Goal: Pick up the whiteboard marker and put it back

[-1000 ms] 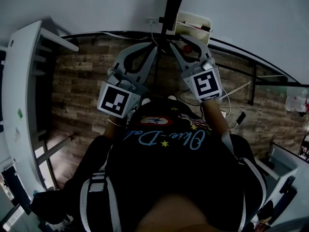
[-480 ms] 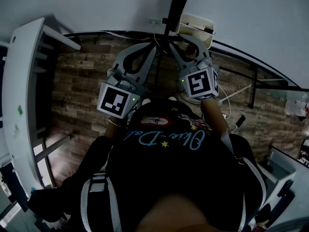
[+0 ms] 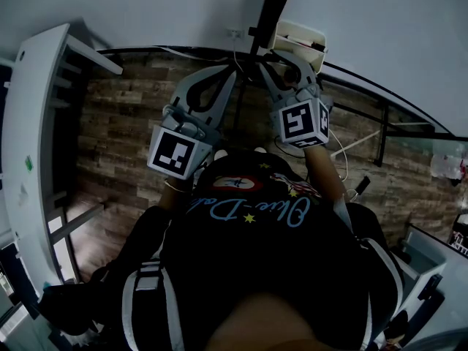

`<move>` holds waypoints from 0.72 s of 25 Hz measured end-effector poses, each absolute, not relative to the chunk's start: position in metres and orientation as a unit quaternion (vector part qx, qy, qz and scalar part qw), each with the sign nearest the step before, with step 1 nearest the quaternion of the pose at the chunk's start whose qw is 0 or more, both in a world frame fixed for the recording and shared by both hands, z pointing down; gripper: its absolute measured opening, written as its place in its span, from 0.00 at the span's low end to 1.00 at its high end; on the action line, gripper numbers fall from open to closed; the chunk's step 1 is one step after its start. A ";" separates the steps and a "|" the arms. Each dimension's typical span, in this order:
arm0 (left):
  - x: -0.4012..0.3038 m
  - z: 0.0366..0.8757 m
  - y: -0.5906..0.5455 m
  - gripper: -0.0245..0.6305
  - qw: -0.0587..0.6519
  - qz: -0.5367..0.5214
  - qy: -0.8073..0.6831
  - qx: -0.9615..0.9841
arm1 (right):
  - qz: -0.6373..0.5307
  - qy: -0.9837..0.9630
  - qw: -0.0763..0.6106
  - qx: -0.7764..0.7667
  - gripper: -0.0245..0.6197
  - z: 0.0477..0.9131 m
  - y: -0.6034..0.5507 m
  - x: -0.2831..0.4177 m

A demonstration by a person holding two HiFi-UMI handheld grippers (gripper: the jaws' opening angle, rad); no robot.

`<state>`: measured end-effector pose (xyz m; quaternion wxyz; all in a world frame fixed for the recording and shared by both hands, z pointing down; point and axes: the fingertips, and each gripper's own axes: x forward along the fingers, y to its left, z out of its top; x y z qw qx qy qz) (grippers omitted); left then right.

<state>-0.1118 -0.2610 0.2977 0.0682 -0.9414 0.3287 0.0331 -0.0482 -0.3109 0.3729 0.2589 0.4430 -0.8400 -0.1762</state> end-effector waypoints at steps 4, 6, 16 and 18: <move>-0.113 0.298 -0.261 0.06 0.068 0.033 0.331 -0.941 | -0.182 -0.834 0.264 0.449 0.18 0.373 -0.313 -0.047; -0.113 0.298 -0.261 0.06 0.068 0.032 0.331 -0.941 | -0.184 -0.834 0.264 0.448 0.18 0.372 -0.313 -0.047; -0.108 0.297 -0.261 0.06 0.070 0.031 0.327 -0.942 | -0.195 -0.828 0.250 0.462 0.16 0.361 -0.312 -0.039; -0.106 0.298 -0.261 0.06 0.070 0.030 0.325 -0.943 | -0.194 -0.827 0.246 0.467 0.16 0.359 -0.312 -0.035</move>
